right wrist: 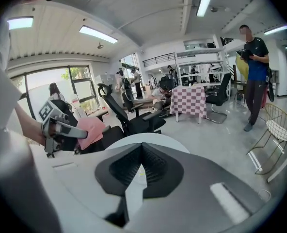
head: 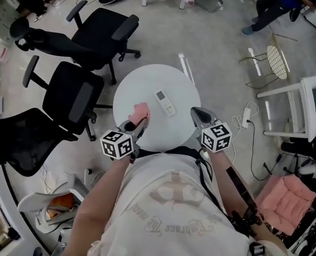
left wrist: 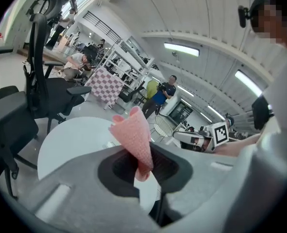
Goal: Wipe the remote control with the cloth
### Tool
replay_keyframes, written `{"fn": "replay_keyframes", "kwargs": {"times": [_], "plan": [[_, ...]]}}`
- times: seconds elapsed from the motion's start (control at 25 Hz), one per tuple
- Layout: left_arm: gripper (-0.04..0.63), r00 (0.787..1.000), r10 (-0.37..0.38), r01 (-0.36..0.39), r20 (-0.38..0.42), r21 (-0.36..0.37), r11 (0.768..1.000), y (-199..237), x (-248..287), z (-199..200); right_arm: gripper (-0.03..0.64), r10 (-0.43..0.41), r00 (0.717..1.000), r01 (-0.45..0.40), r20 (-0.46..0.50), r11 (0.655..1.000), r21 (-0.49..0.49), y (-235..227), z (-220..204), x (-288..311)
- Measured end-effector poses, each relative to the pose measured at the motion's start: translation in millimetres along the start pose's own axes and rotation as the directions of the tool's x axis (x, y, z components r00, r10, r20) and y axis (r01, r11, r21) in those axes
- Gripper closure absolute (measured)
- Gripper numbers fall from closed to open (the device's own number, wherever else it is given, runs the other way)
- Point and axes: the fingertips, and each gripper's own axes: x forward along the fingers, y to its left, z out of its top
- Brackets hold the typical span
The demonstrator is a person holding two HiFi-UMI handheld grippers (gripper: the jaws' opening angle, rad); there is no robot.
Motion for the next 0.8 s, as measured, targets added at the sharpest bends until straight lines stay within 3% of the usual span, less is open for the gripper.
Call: {"fn": "replay_keyframes", "kwargs": {"times": [0.24,0.8], "plan": [[0.551,0.999,-0.041,0.042,-0.006,0.069,0.997,-17,-1,7,0.611,-0.002,0.998,0.002,0.065,1.0,-0.004,19,4,-19],[0.551,0.995,-0.092,0.095,-0.027,0.134,0.986,-36,4,7,0.611,-0.021,0.99,0.022,0.138,1.0,-0.003,26,11,-40]]}}
